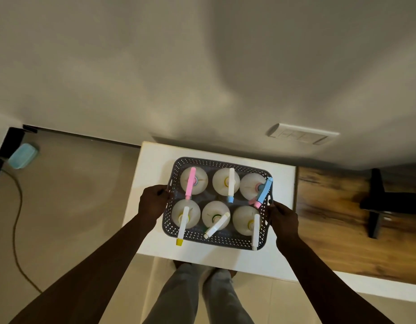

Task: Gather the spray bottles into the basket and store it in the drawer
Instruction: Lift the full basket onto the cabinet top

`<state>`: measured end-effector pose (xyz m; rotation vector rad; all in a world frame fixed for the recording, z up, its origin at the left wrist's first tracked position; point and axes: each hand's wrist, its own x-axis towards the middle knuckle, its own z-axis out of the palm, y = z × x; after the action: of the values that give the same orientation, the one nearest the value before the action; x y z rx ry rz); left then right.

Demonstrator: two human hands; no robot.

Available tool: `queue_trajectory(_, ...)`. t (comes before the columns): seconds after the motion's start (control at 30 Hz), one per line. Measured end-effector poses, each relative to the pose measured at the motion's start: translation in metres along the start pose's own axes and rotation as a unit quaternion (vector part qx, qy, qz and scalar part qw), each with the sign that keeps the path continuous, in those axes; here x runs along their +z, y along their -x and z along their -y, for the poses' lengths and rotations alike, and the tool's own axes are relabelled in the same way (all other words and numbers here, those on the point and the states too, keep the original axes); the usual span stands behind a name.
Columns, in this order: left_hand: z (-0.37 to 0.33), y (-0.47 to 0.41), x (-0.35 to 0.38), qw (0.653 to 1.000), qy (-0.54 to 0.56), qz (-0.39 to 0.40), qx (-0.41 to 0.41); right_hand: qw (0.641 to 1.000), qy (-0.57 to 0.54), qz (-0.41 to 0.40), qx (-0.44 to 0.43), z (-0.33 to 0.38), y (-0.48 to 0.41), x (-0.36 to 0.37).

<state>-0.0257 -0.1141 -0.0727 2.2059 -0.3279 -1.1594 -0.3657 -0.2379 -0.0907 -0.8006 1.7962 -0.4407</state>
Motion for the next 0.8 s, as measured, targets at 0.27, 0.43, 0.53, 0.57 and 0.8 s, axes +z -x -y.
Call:
queue_trajectory(0.27,0.009,-0.001,0.007,1.000,0.005,0.011,-0.001,1.000,-0.021,-0.008,0.008,-0.008,-0.004,0.000)
queue_trajectory(0.43,0.016,-0.003,0.010,1.000,0.004,0.014,0.006,1.000,-0.027,-0.011,0.012,-0.017,-0.009,0.000)
queue_trajectory(0.53,0.022,-0.007,0.012,1.000,0.006,0.015,0.004,1.000,-0.025,-0.011,0.007,-0.022,-0.013,0.000)
queue_trajectory(0.57,0.025,-0.008,0.012,1.000,0.008,0.015,0.002,1.000,-0.021,-0.013,0.006,-0.023,-0.014,0.000)
queue_trajectory(0.8,0.037,-0.012,0.011,0.999,0.028,0.025,0.006,1.000,-0.012,0.011,-0.014,-0.028,-0.013,-0.002)
